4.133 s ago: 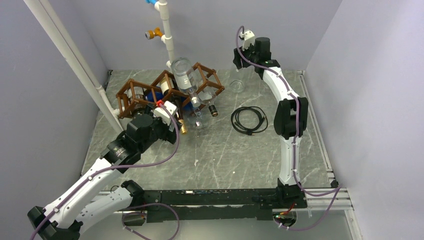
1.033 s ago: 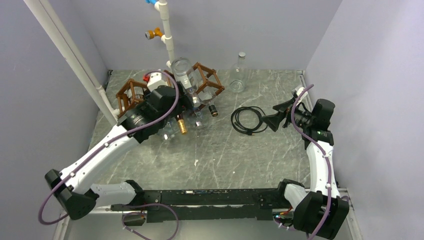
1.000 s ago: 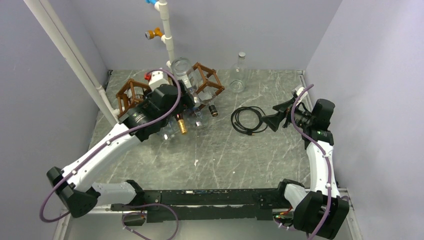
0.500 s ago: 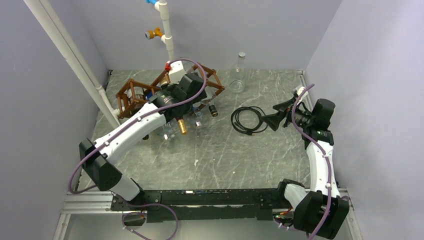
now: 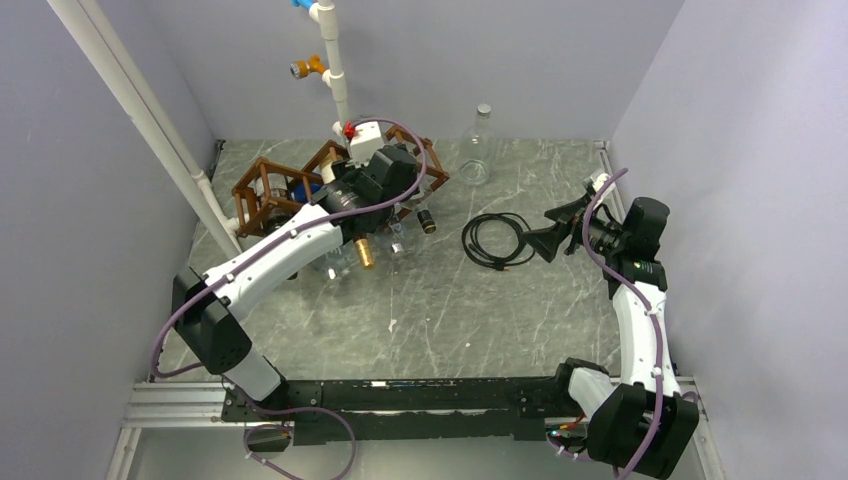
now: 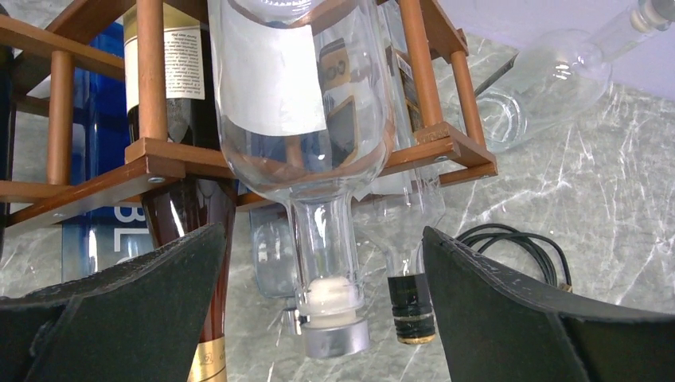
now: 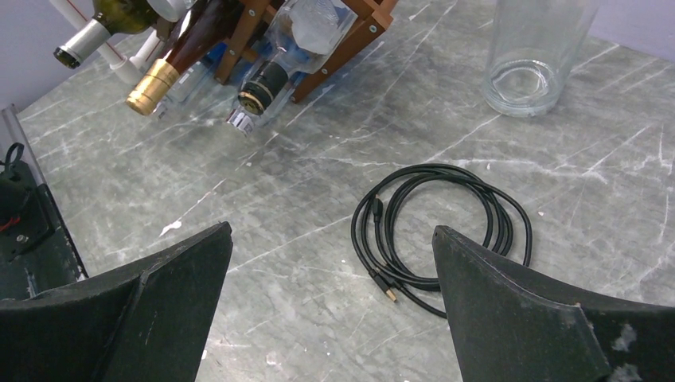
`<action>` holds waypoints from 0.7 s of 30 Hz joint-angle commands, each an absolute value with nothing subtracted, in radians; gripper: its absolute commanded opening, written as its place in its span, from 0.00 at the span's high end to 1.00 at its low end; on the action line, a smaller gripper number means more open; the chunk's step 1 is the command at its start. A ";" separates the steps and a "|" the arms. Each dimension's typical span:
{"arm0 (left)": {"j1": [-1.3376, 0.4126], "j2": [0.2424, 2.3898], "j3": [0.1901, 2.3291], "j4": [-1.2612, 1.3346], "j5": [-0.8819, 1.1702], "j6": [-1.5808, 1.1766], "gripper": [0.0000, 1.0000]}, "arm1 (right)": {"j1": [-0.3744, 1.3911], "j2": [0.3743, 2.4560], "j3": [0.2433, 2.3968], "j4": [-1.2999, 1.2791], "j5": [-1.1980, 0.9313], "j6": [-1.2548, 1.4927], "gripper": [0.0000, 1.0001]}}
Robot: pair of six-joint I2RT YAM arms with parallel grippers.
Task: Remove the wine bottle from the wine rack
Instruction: Place the wine bottle at the center of the board, then pick up the wine bottle from the wine rack.
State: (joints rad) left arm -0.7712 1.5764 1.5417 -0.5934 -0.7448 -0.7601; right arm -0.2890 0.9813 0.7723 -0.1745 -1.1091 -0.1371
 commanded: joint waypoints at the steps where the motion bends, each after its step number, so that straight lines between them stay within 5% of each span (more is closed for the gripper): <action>1: -0.766 1.607 1.559 -0.545 -0.777 -0.720 0.00 | -0.282 0.963 0.790 -0.138 -1.119 -0.147 0.00; 21: -0.706 1.704 1.631 -0.609 -0.718 -0.783 0.02 | -0.279 0.960 0.785 -0.139 -1.114 -0.153 0.00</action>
State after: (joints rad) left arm -0.7124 1.7012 1.5917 -0.6174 -0.7300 -0.7715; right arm -0.2817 0.9798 0.7723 -0.1749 -1.1080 -0.1379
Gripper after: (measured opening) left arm 0.985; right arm 0.994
